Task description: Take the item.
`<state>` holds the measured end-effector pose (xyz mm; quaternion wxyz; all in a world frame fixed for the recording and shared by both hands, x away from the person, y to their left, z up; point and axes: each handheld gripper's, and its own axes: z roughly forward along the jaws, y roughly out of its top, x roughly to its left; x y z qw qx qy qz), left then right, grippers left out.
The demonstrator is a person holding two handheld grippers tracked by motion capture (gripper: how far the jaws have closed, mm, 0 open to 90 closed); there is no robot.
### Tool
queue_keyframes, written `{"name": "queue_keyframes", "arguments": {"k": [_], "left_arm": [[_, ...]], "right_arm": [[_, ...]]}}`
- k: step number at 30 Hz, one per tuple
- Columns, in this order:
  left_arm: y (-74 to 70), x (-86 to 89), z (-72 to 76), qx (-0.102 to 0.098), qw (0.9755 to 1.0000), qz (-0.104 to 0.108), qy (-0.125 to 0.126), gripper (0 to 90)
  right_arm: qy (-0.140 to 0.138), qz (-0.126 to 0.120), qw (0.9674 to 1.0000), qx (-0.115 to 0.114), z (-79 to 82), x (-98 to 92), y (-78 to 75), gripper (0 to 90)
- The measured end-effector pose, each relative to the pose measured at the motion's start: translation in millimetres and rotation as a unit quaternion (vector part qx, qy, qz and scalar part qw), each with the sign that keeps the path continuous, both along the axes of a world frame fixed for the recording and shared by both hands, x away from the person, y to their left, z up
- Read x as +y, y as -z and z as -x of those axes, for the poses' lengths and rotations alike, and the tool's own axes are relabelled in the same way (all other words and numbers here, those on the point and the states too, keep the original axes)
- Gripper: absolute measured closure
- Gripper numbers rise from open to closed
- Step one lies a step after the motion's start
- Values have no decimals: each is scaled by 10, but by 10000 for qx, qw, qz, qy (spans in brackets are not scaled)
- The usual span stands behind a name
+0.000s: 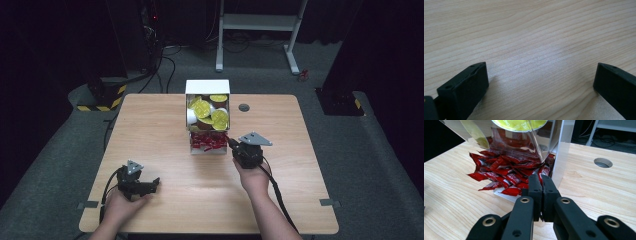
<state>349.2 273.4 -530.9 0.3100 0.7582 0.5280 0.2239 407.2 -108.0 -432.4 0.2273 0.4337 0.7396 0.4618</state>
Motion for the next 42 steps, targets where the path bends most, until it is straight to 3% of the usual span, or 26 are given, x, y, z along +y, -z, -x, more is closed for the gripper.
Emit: {"name": "queue_keyframes", "arguments": {"k": [30,42], "left_arm": [[3,-4,0,-14,10000,28,-21,2],[2,-4,0,-13,10000,27,-22,3]], "right_arm": [[-127,-135,9995,-250,351,-207,-51,890],[-105,-303,9989,-347,446,-311,-55,891]]}}
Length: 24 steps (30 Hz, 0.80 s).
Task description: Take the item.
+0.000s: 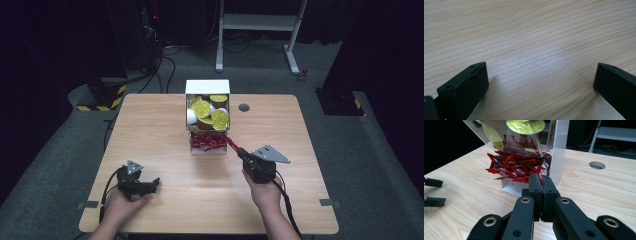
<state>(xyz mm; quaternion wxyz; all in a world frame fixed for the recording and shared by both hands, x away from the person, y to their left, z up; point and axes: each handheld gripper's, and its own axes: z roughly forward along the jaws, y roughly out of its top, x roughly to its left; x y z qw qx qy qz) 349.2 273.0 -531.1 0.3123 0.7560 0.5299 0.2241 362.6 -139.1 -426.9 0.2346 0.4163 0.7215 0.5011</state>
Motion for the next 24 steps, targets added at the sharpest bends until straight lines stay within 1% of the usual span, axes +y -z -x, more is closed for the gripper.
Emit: {"name": "queue_keyframes", "arguments": {"k": [1,8,12,18,24], "left_arm": [[0,0,0,0,10000,-2,1,3],[0,0,0,-1,10000,-1,0,3],[0,0,0,0,10000,-3,1,3],[0,0,0,-1,10000,-3,1,3],[0,0,0,-1,10000,-2,0,3]], "right_arm": [[12,-25,10000,18,15,-13,-3,891],[87,-107,9998,-123,104,-132,-31,894],[126,-122,9997,-151,131,-205,-49,894],[240,-152,9994,-176,136,-310,-74,894],[353,-53,9992,-172,107,-399,-57,894]]}}
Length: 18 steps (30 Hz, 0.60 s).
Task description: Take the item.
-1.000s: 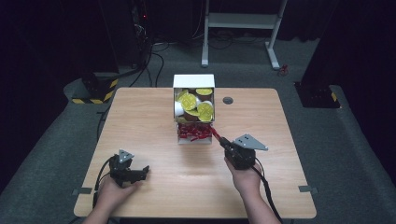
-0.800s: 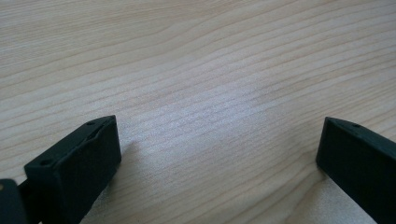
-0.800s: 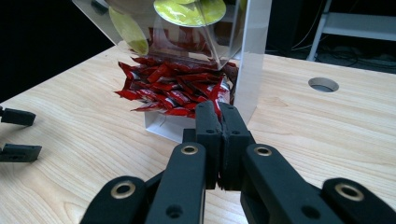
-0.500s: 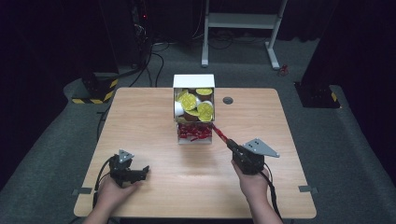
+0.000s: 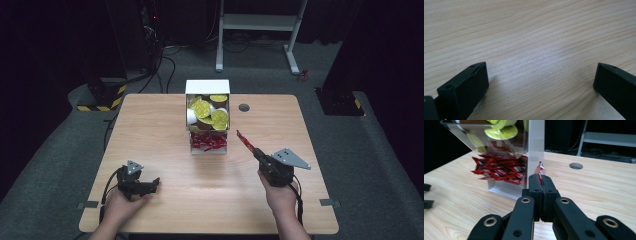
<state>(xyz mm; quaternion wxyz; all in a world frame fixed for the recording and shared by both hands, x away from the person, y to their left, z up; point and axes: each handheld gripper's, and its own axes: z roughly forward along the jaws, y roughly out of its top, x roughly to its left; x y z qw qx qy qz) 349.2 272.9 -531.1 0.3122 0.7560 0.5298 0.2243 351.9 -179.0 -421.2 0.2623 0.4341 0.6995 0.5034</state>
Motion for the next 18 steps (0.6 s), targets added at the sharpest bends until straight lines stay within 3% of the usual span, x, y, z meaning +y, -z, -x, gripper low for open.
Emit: {"name": "queue_keyframes", "arguments": {"k": [18], "left_arm": [[0,0,0,1,10000,1,-1,3]], "right_arm": [[396,209,9990,-14,-232,-157,-14,893]]}}
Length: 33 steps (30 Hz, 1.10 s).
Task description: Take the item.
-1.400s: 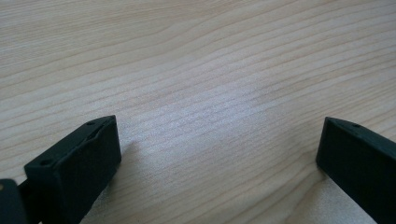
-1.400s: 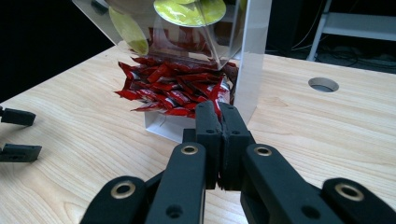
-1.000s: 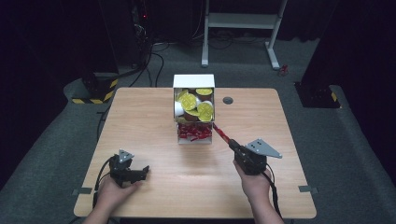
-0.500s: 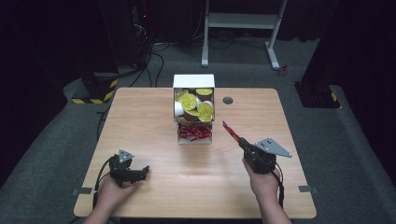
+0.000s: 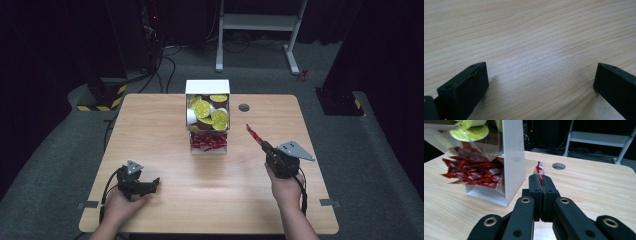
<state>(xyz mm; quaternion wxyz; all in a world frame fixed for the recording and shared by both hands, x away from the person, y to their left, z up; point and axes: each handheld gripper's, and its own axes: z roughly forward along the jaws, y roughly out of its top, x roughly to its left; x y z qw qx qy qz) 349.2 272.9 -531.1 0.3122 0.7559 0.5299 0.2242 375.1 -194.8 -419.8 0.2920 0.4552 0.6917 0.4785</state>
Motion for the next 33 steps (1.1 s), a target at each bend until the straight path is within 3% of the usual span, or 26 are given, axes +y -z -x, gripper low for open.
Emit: {"name": "queue_keyframes", "arguments": {"k": [23,33], "left_arm": [[-3,5,0,13,10000,-35,23,3],[0,-1,3,25,10000,12,-1,3]], "right_arm": [[582,357,9974,236,-514,-17,63,893],[704,550,9951,413,-736,69,254,892]]}}
